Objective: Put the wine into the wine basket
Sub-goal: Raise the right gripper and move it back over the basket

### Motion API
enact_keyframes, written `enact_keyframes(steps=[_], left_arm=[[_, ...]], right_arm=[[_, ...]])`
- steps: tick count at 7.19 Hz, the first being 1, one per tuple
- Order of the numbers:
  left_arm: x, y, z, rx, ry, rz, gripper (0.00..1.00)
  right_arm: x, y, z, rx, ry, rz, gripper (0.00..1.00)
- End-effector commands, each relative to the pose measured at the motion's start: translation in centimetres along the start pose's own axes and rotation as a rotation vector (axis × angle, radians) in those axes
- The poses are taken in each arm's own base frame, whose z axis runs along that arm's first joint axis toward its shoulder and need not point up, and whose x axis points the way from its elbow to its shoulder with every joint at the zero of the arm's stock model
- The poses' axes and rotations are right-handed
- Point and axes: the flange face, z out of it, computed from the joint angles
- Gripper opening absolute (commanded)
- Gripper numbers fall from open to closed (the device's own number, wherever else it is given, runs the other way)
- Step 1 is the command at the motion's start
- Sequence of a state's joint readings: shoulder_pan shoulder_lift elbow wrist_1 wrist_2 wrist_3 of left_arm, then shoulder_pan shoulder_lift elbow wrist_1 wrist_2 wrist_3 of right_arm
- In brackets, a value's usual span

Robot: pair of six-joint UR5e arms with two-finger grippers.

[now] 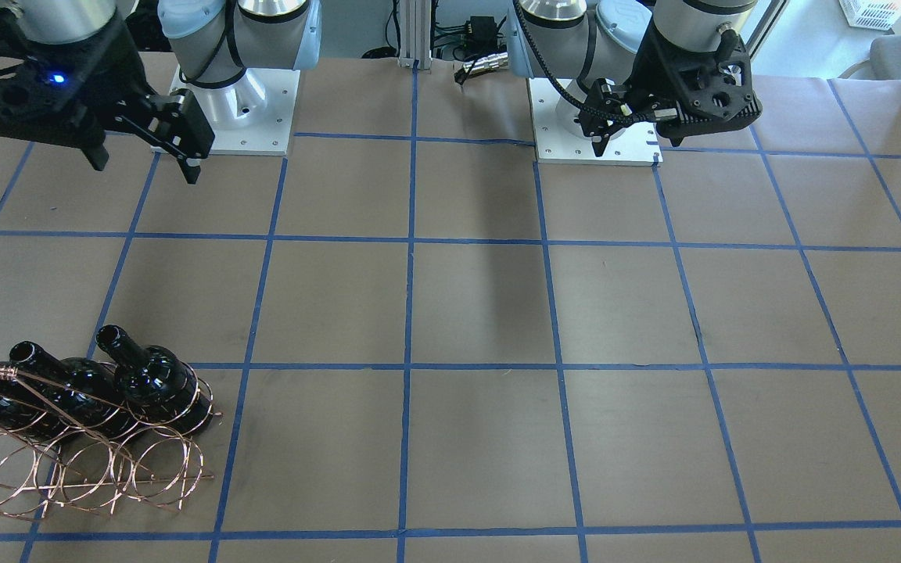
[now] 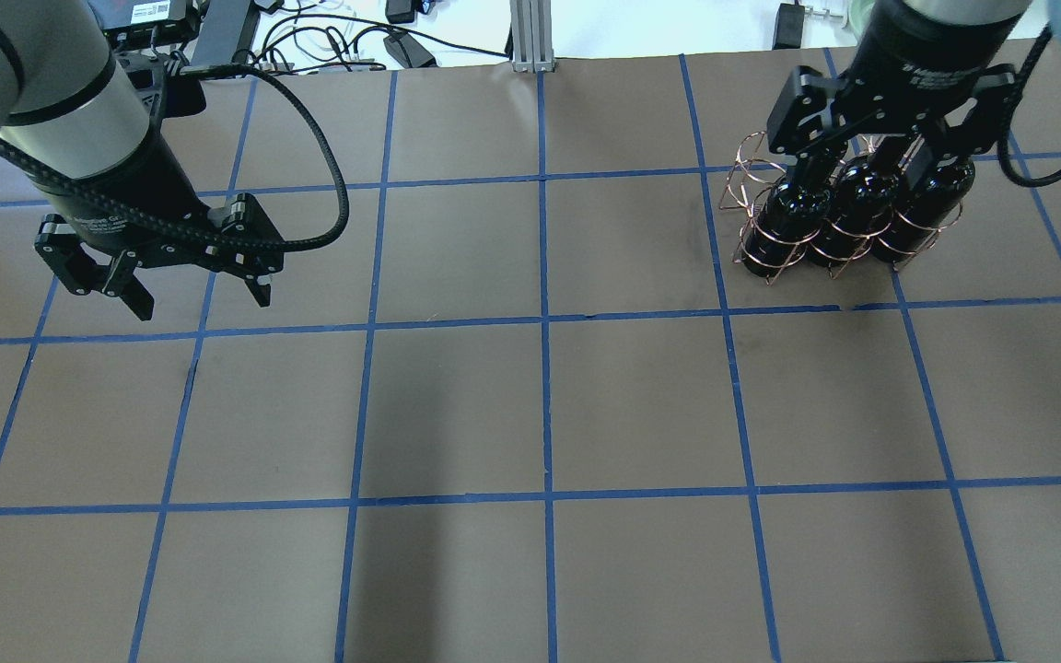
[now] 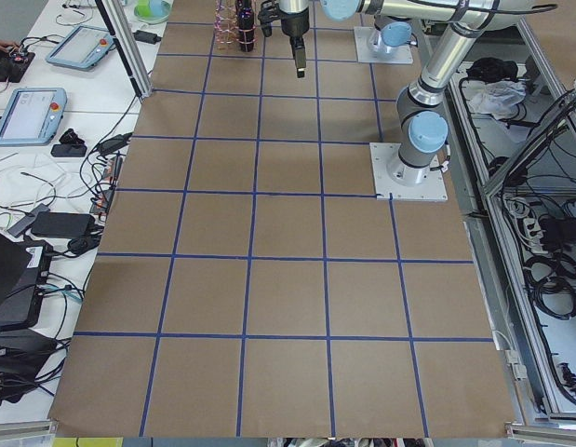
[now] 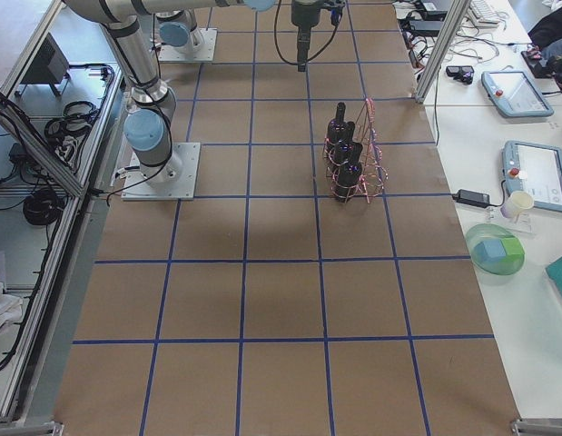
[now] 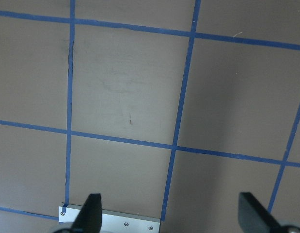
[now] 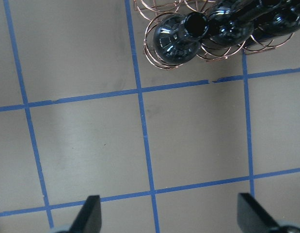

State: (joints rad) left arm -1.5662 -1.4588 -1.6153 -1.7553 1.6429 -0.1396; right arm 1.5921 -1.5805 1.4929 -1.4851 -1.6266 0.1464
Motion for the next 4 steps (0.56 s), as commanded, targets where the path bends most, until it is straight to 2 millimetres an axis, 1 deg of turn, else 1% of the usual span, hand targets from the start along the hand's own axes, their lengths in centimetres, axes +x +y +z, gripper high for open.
enact_keyframes(steps=[1,4], left_arm=[[0.0,0.01,0.01,-0.001,0.0,-0.001,1.0],[0.0,0.01,0.01,-0.001,0.0,0.0,1.0]], right_arm=[[-1.98,0.85,0.85,0.008,-0.004,0.003,1.0],[-1.91,0.9,0.81,0.006,-0.005,-0.008,1.0]])
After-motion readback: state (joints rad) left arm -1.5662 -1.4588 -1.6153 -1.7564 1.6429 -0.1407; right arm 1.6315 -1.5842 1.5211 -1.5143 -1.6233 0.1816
